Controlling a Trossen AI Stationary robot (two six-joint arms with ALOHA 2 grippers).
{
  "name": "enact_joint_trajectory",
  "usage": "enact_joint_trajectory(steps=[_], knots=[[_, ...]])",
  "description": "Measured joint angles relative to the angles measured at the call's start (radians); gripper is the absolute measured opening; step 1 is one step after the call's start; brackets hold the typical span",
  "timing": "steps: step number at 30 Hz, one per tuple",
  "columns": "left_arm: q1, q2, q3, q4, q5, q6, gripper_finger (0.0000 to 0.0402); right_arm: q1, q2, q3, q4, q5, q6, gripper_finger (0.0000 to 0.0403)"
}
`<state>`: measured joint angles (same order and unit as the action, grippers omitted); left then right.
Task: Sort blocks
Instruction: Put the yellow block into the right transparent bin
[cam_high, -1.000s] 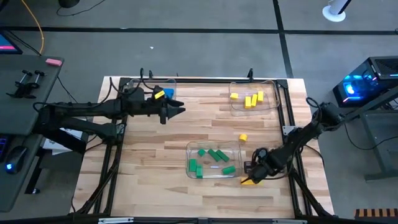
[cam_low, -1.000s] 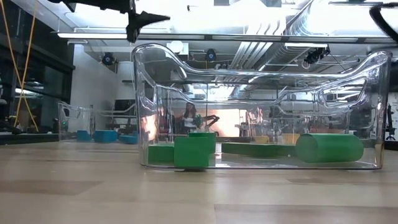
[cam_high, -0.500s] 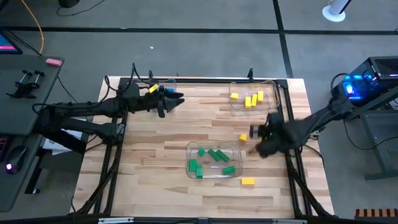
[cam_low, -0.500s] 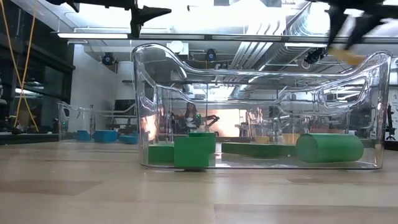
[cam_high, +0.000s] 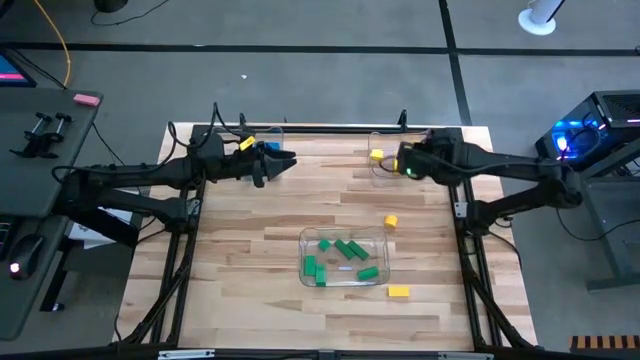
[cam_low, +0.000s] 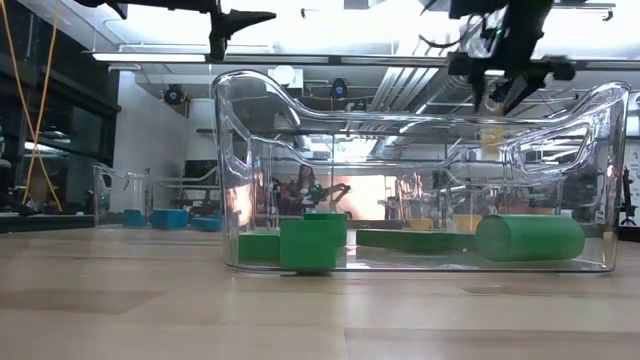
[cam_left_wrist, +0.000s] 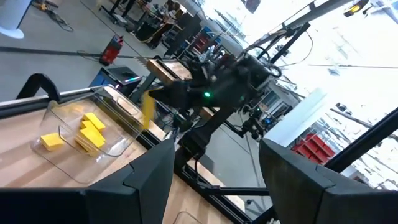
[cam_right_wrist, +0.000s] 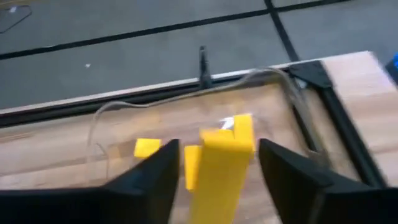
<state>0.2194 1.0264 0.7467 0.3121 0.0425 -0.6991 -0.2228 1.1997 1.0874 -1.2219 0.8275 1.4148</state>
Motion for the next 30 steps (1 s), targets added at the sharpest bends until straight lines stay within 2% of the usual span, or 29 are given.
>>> enact_joint_trajectory(steps=[4, 7, 11, 14, 20, 25, 30], knots=[[-0.005, 0.0, 0.0, 0.0, 0.0, -0.014, 0.022, -0.089, 0.001, -0.017, 0.168, -0.092, -0.195, 0.0286], [-0.016, 0.0, 0.0, -0.001, 0.0, -0.015, 0.022, -0.105, -0.001, -0.018, 0.256, -0.158, -0.348, 0.0312], [-0.031, 0.0, 0.0, -0.002, 0.0, -0.014, 0.022, -0.057, -0.014, 0.007, 0.303, -0.251, -0.571, 0.0319], [-0.034, 0.0, 0.0, -0.013, 0.0, 0.001, 0.022, 0.009, -0.04, 0.017, 0.268, -0.368, -0.697, 0.032], [-0.037, 0.0, 0.0, -0.054, 0.0, 0.002, 0.022, 0.111, -0.049, -0.035, 0.06, -0.613, -0.74, 0.032], [-0.037, 0.0, 0.0, -0.065, -0.001, 0.002, 0.022, 0.127, -0.042, -0.191, 0.177, -0.789, -0.795, 0.0321], [-0.037, 0.0, 0.0, -0.063, -0.001, -0.006, 0.022, 0.125, 0.002, -0.307, 0.351, -0.82, -0.833, 0.0321]])
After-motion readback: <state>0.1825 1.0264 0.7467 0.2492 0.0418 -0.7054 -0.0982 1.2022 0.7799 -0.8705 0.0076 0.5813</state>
